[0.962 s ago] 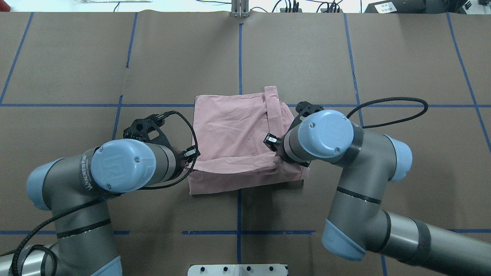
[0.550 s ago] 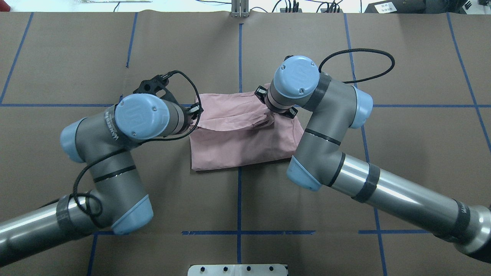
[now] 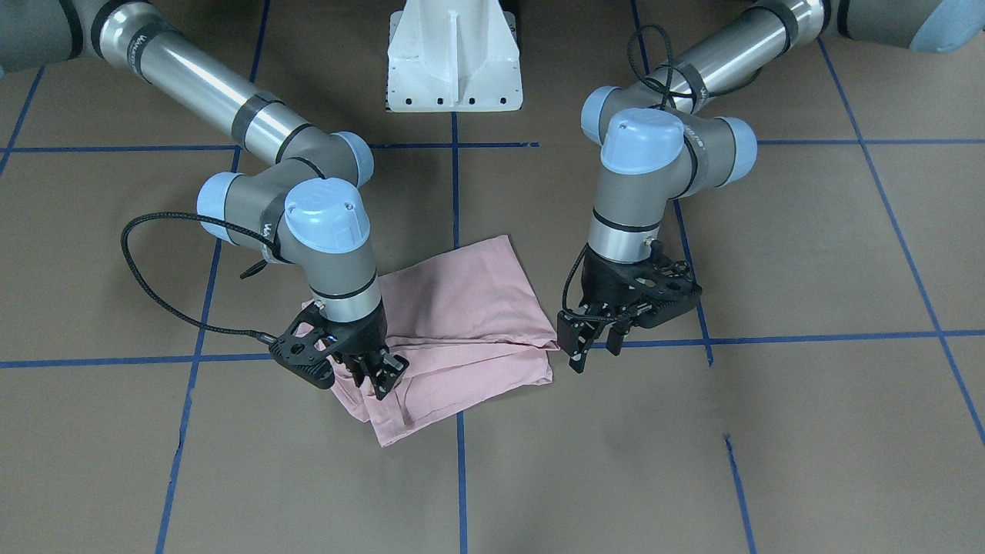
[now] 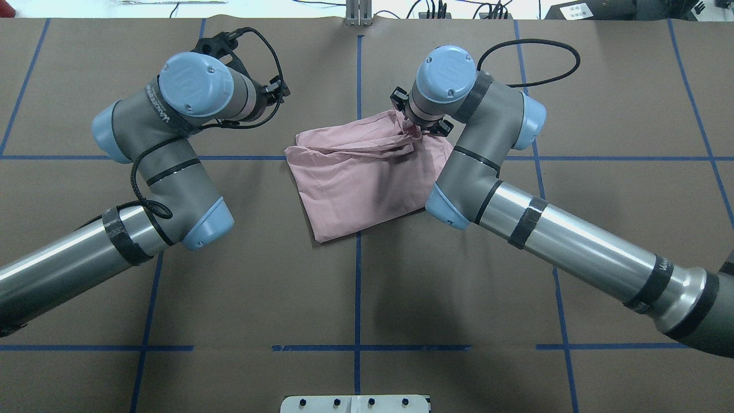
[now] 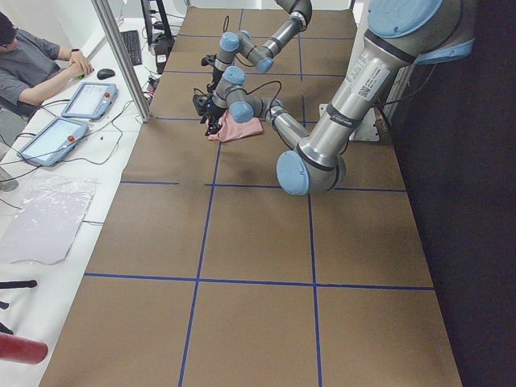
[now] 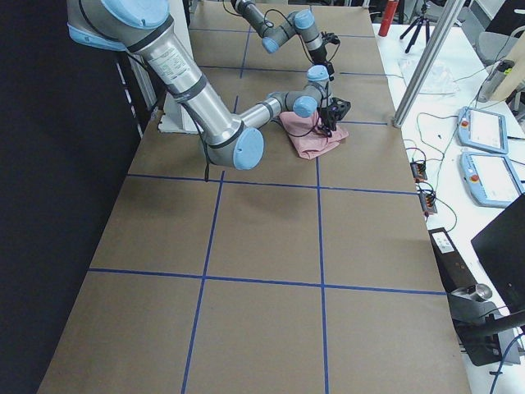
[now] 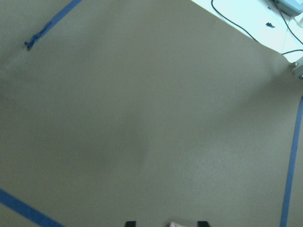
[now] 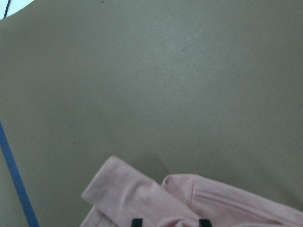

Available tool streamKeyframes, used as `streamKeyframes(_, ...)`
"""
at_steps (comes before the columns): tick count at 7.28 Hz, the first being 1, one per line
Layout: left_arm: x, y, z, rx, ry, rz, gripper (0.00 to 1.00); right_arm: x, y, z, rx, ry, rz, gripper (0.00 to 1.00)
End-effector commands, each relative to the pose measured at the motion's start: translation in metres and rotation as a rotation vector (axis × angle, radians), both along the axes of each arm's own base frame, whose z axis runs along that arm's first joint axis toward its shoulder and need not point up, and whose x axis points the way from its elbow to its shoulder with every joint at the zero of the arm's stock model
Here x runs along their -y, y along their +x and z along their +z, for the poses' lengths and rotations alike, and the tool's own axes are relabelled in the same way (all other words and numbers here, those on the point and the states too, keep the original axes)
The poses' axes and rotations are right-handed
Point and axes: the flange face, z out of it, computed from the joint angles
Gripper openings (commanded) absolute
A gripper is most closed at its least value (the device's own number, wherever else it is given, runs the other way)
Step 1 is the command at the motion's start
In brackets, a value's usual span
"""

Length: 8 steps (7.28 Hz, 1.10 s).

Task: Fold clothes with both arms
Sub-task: 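Lay the folded edge down on the far side and open both grippers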

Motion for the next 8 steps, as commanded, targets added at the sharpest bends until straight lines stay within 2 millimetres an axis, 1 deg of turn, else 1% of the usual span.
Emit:
streamKeyframes(1,0.007,-0.008,0.003,0.0,0.004,0.015,1.0,0.03,0.019,-0.007,-0.006,0.001,0.033,1.0)
streamKeyframes(2,0.008,-0.01,0.003,0.005,0.011,0.018,1.0,0.048,0.026,-0.01,-0.024,0.012,0.033,1.0)
streamKeyframes(3,0.015,-0.022,0.0,0.012,0.06,0.039,1.0,0.059,0.04,-0.007,-0.066,0.066,-0.012,1.0)
streamKeyframes(4,0.028,-0.051,0.004,0.011,0.075,0.105,1.0,0.078,0.068,-0.003,-0.105,0.118,-0.075,1.0)
streamKeyframes(5,0.032,-0.08,0.019,0.021,0.089,0.155,1.0,0.08,0.077,-0.001,-0.076,0.111,-0.153,1.0)
streamKeyframes(6,0.036,-0.104,0.027,0.043,0.114,0.156,1.0,0.071,0.071,-0.004,-0.037,0.055,-0.221,1.0)
streamKeyframes(7,0.038,-0.118,0.028,0.051,0.129,0.148,1.0,0.051,0.067,-0.019,-0.032,0.004,-0.288,1.0)
streamKeyframes(8,0.029,-0.124,0.02,0.041,0.142,0.15,1.0,0.03,0.061,-0.042,-0.072,0.035,-0.375,1.0)
